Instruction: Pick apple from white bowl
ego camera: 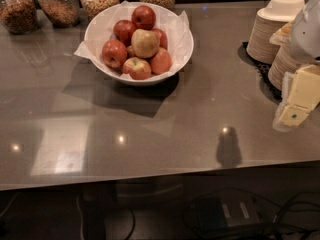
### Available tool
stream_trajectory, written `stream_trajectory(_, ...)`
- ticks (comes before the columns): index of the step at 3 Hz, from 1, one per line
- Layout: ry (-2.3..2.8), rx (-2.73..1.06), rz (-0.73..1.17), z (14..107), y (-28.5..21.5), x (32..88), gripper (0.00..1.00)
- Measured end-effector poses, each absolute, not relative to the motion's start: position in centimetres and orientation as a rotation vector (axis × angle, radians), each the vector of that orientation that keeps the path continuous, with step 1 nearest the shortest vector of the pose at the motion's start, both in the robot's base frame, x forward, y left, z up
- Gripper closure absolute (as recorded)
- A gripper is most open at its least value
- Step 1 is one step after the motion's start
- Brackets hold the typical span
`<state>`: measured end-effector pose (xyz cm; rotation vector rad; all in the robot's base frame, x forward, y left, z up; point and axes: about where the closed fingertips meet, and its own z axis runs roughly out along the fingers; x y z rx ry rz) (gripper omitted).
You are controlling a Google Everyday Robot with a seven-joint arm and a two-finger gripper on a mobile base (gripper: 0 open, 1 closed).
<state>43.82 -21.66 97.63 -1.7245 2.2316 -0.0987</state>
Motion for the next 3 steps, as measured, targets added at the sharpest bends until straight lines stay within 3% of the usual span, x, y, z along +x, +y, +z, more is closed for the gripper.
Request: stream_trajectory(3,2.232,-1.724,-0.099,100.4,-24.4,44.5,0.00)
